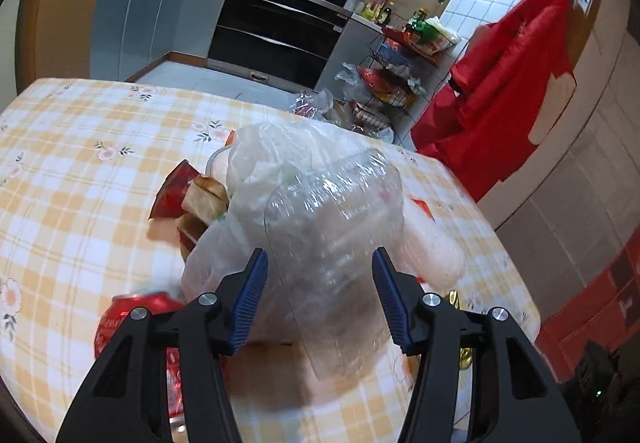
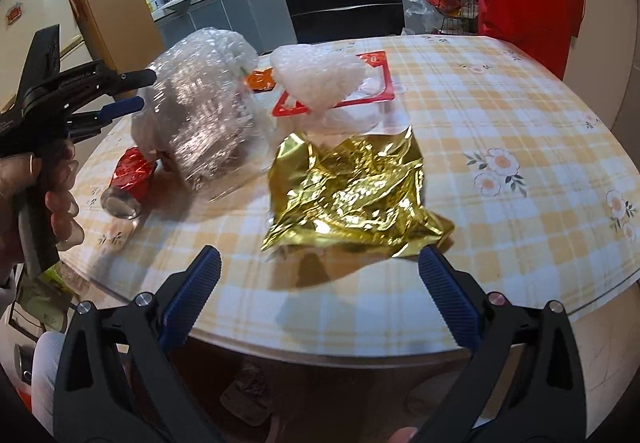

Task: Collect trash
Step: 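Grasp the clear plastic container with the left tool, then grasp the bubble-wrap roll with the right tool while the left tool holds the container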

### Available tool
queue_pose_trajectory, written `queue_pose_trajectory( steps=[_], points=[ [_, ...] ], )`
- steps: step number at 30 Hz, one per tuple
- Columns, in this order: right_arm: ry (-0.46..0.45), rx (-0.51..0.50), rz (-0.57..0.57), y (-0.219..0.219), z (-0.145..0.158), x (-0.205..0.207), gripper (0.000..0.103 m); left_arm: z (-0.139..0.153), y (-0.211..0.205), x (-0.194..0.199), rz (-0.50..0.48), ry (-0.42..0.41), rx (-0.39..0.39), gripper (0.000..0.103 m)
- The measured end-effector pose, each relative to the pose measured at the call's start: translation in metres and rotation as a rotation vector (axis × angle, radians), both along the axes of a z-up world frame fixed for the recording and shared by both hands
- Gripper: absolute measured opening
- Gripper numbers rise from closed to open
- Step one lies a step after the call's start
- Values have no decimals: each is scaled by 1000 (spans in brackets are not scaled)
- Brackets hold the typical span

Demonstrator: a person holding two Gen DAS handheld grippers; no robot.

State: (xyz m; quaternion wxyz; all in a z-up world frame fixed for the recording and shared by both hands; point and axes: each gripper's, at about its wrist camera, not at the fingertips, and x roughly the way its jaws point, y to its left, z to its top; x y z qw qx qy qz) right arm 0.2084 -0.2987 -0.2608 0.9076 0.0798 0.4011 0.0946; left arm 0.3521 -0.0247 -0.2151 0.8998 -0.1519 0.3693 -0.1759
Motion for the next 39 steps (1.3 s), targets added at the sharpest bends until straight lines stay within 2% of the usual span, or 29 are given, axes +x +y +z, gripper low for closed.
queue_pose_trajectory(
  steps=[4, 11, 13, 15, 17, 18, 22, 23, 24, 28, 31, 35, 37, 39],
  points=[
    [12, -4, -2, -2, -5, 7, 98, -6, -10, 8, -35, -10, 34, 53],
    [17, -6, 14, 0, -8, 11, 98, -14, -19, 11, -39, -13, 62, 54],
    [19, -15, 21, 1, -8, 14, 98, -14, -22, 9, -49, -26, 98, 49],
    [0, -44, 30, 1, -2, 17, 97, -8, -25, 1, -69, -57, 124, 39],
    [-36, -75, 42, -1, 6, 22, 97, 2, -28, -10, -87, -91, 148, 37],
    [-52, -87, 47, -2, 11, 26, 97, 7, -29, -14, -100, -108, 148, 31],
    [-93, -72, 91, -11, 29, 53, 97, 31, -35, -34, -163, -161, 122, 23],
    [-116, -82, 102, -11, 34, 63, 97, 37, -36, -40, -189, -179, 112, 18],
    [-132, -96, 109, -10, 38, 71, 97, 40, -38, -44, -203, -185, 104, 5],
    [-160, -148, 154, 1, 44, 110, 96, 57, -40, -58, -225, -201, 74, 4],
    [-128, -134, 176, 12, 39, 146, 86, 61, -36, -66, -235, -193, 25, 4],
    [-67, -137, 153, 21, 26, 179, 83, 65, -28, -74, -226, -190, -14, 4],
    [-31, -119, 154, 22, 21, 187, 69, 68, -22, -78, -219, -189, -35, 4],
    [-29, -78, 148, 20, 25, 185, 49, 71, -17, -82, -214, -196, -43, 4]
  ],
)
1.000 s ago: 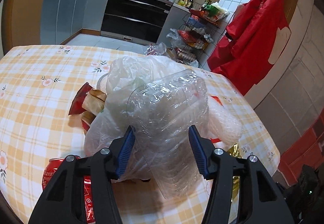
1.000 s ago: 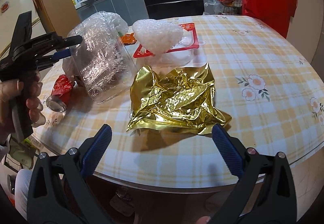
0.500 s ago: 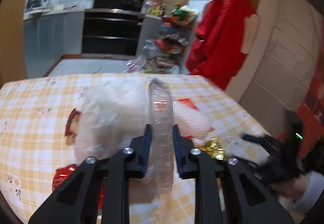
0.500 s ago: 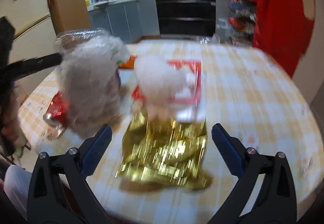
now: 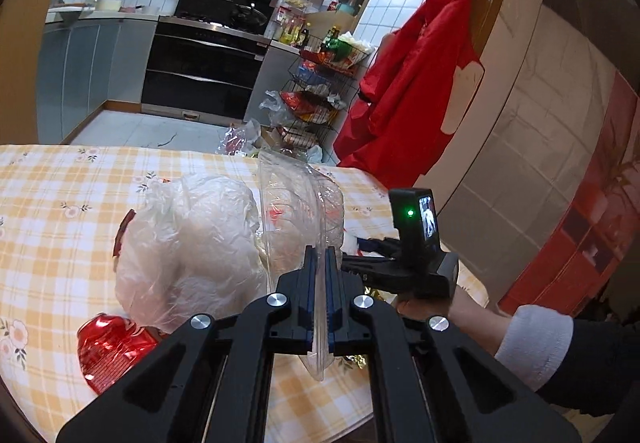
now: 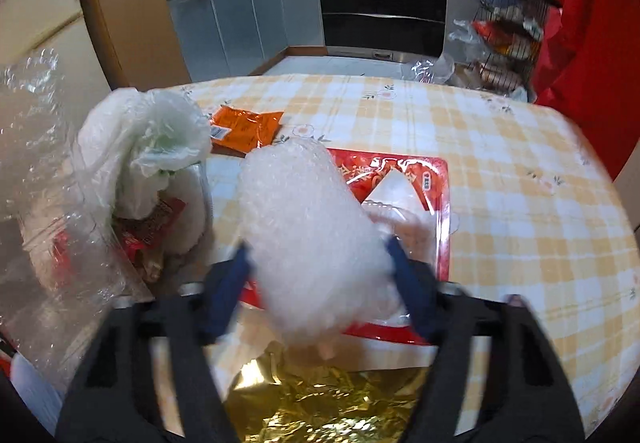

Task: Collect trash
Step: 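Grasp the bubble-wrap roll with the right tool while the left tool holds the container, then carry both items over the brown bin and open both tools to drop them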

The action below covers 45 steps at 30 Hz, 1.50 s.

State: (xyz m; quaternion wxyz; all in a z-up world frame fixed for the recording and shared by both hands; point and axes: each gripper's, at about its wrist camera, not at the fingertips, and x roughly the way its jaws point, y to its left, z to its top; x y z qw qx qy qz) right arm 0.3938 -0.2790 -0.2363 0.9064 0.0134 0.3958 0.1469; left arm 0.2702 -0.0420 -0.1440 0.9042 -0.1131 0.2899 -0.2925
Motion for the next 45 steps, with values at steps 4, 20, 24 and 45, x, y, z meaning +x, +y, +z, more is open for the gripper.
queue_pose_trajectory(
  steps=[4, 20, 24, 45],
  points=[
    [-54, 51, 3, -4, 17, -21, 44, 9, 6, -14, 7, -23, -13, 4],
    [-230, 194, 18, -1, 99, -162, 43, 30, 38, -118, 33, -53, 34, 4],
    [-226, 242, 24, 5, 98, -201, 43, 22, 51, -149, 49, -26, 16, 4],
    [-178, 280, 61, 18, 79, -290, 43, -61, 56, -212, 83, 146, 60, 5]
  ],
)
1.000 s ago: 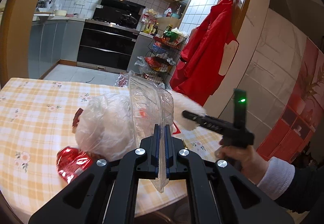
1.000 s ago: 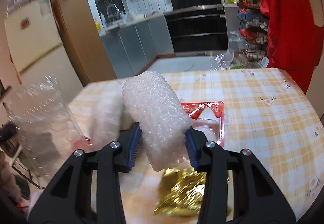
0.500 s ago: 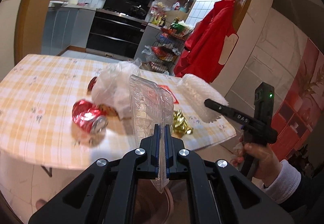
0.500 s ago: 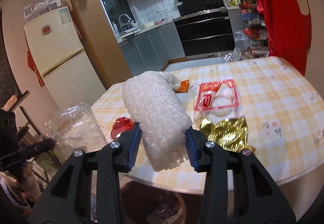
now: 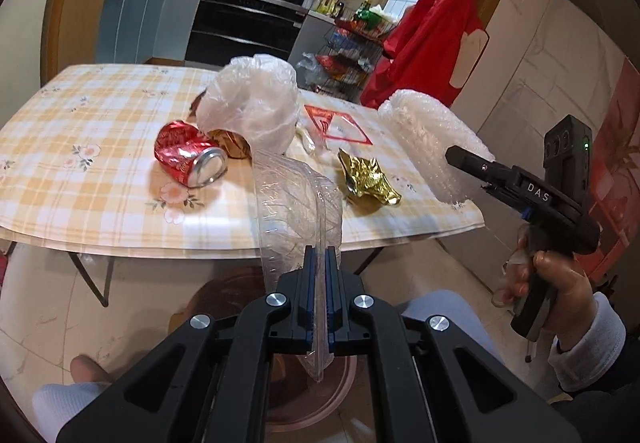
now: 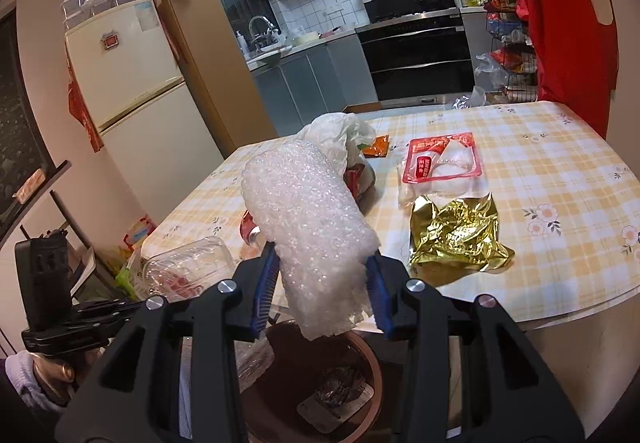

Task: Collect trash
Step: 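Carry both items over the brown bin and open both tools to drop them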

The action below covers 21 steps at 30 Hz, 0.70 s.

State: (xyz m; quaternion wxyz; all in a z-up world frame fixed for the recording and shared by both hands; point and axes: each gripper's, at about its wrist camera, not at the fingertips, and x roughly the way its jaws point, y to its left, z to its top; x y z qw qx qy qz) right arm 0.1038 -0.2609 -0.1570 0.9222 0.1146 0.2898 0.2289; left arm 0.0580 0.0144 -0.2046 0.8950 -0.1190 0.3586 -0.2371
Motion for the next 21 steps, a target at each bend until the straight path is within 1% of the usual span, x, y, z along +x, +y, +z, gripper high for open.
queue_pose_trajectory(
  steps=[1, 2, 3, 5, 10, 12, 13, 15, 16, 18, 19, 21],
  points=[
    [1, -1, 0, 0, -1, 0, 43, -1, -1, 1, -5, 6, -1, 5],
    [2, 0, 0, 0, -1, 0, 43, -3, -3, 2, -13, 8, 2, 10],
    [3, 2, 1, 0, -1, 0, 43, -4, -6, 3, -26, 8, 10, 22],
    [4, -2, 4, 1, -3, 0, 43, -4, -7, 3, -26, 4, 23, 36],
    [20, -8, 16, 4, -10, 3, 43, -1, 2, 5, 19, 2, 17, 46],
    [33, -9, 24, 7, -13, 3, 43, 3, 9, 5, 50, -9, 16, 53],
    [36, -11, 28, 8, -14, 3, 43, 5, 14, 5, 69, -15, 12, 54],
    [46, -20, 42, 14, -17, 3, 43, 9, 23, 4, 104, -24, 3, 65],
    [50, -25, 48, 16, -19, 3, 43, 12, 28, 3, 128, -29, 0, 68],
    [60, -33, 63, 21, -21, 2, 43, 16, 37, 2, 172, -41, -3, 80],
    [68, -37, 73, 25, -22, 3, 43, 18, 43, 1, 204, -48, -3, 83],
    [82, -44, 91, 30, -25, 3, 44, 21, 52, -1, 240, -56, -5, 92]
  ],
)
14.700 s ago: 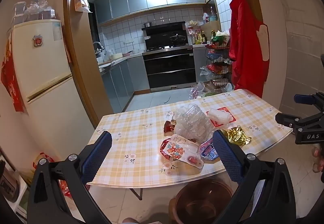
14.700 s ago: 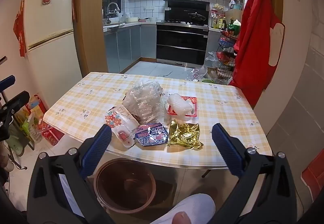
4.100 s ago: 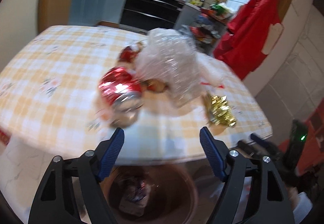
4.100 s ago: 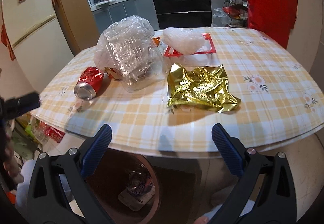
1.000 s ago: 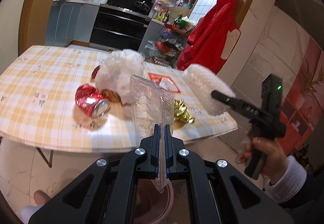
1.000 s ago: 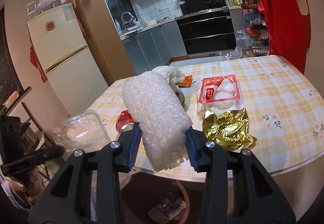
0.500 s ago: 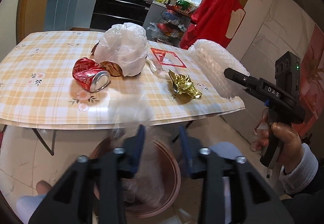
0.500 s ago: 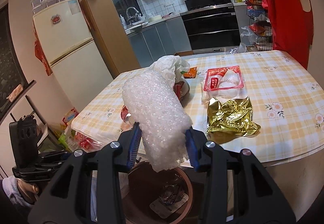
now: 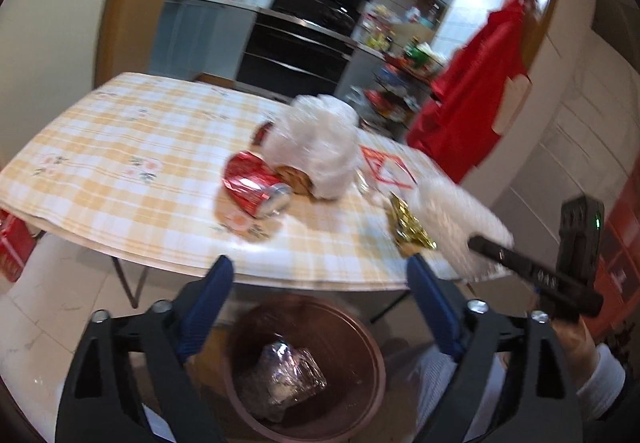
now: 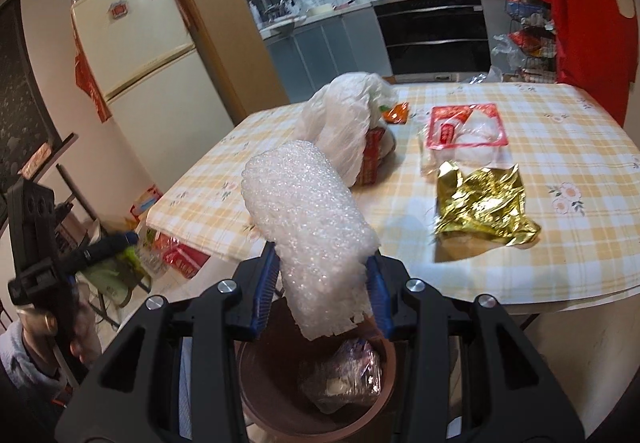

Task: Collect trash
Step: 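Carry both items over the brown bin and open both tools to drop them, then grasp the crushed red Coca-Cola can with the left tool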

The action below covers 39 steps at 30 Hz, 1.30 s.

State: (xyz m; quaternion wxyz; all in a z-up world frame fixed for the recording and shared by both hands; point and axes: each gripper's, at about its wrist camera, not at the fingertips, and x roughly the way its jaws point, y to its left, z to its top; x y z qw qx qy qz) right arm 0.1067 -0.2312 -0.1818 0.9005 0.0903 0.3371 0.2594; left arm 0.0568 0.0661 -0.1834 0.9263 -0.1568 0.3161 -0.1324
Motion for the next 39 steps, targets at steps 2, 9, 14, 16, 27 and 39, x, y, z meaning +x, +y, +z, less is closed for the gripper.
queue_pose_trajectory(
  steps=[2, 9, 14, 16, 27, 39],
  points=[
    [12, -14, 22, 7, -3, -1, 45, 3, 11, -3, 59, -8, -3, 94],
    [54, -40, 111, 37, -12, -4, 52, 1, 38, -6, 155, 16, -31, 97],
    [59, -73, 169, 55, -15, -7, 78, -4, 46, -8, 172, 30, -42, 97],
    [55, -78, 174, 58, -15, -8, 89, -6, 46, -8, 176, 35, -40, 97],
    [56, -152, 43, 46, -21, -1, 97, -18, 43, -4, 170, 72, -39, 97],
    [108, -201, -125, 15, -51, 20, 97, -43, 28, 30, 140, 155, -20, 97]
  ],
)
